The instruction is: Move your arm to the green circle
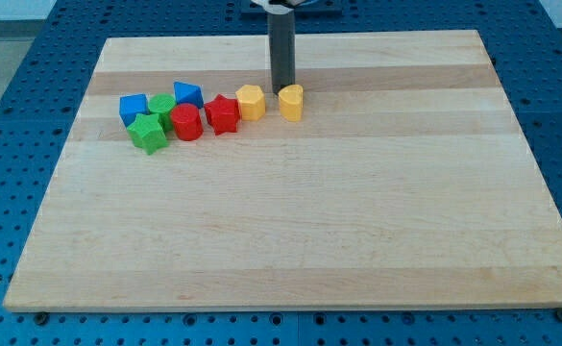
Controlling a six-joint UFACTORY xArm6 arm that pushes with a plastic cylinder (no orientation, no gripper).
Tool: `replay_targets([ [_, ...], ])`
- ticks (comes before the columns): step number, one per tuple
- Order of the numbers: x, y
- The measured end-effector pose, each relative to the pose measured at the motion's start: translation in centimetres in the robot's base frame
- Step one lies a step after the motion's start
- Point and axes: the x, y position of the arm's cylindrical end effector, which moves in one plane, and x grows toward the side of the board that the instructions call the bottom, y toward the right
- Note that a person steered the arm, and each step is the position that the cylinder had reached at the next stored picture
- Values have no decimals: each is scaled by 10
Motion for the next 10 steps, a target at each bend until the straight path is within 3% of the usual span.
replay_targets([
  [2, 2, 0],
  [4, -57, -44],
  [7, -34, -158],
  [8, -33, -172],
  [10, 18, -183],
])
